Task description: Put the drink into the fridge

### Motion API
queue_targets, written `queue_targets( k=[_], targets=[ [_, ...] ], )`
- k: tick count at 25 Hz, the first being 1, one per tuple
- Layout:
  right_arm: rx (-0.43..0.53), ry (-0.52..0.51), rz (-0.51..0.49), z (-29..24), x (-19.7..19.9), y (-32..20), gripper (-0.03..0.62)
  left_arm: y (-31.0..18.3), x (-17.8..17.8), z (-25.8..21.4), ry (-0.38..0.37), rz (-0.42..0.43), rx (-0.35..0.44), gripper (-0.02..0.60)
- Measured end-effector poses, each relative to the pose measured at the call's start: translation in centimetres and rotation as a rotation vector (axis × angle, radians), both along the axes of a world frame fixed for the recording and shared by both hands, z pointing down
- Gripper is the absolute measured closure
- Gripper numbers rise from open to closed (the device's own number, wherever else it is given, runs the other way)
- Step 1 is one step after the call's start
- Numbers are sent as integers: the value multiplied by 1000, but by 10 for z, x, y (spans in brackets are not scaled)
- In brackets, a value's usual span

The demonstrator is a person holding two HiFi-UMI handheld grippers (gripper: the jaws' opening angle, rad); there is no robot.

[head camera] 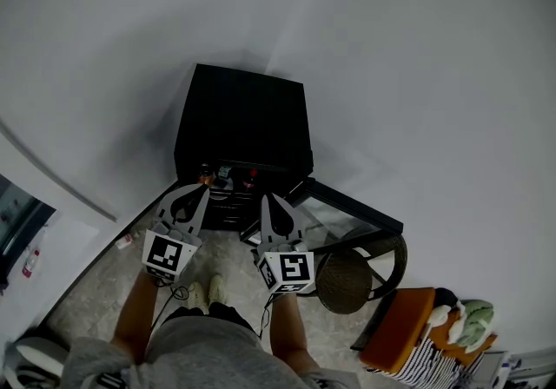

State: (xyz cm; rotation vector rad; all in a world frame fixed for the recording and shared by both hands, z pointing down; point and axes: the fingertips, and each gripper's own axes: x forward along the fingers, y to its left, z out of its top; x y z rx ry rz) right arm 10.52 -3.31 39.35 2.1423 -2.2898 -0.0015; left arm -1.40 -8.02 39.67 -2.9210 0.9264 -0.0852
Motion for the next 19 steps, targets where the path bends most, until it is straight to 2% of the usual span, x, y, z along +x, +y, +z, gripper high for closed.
queue_targets(
  k=[19],
  targets=[
    [-5, -17, -6, 6, -4, -2, 569, -3, 4, 4, -2, 19, -13, 577]
  ],
)
